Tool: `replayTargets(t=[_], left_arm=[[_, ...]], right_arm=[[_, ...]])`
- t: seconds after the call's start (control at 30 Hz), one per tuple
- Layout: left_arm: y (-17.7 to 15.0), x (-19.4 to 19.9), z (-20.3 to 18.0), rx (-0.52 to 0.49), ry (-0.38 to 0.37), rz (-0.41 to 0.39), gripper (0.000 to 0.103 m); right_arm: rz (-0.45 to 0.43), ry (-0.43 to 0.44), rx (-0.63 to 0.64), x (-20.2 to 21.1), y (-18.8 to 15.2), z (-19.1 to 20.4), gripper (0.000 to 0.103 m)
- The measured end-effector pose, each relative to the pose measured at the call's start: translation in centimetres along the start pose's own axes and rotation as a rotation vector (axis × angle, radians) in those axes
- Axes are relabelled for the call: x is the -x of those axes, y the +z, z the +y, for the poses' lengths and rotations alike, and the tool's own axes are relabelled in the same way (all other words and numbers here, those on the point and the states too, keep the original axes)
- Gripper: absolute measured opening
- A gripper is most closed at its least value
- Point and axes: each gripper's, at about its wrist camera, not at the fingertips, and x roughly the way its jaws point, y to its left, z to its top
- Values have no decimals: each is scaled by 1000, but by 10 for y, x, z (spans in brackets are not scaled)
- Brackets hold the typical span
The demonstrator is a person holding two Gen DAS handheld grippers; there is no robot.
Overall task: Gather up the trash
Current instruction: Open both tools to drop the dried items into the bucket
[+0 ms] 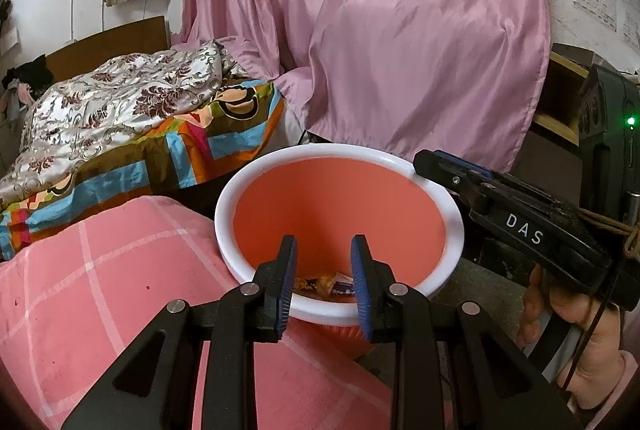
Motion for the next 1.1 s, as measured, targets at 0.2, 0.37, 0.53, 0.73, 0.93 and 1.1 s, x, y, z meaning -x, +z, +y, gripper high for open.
replayTargets(t=[0.2,0.37,0.53,0.73,0.93,1.1], left_arm=[[1,1,5,21,4,-10,35],[2,3,7,28,15,-13,35],[0,6,9,30,25,-17,35],[0,12,14,39,46,-23,35],[0,20,19,62,74,-37,35],[-3,36,27,86,105,-51,36]], right_arm=[[2,-5,-5,0,1,-1,33],[0,-5,-5,0,0,0,38],[-3,-1,-1,1,1,1,41],[-10,4,1,0,3,4,49],[-17,12,1,0,3,9,57],[-21,32,4,-1,4,19,68]])
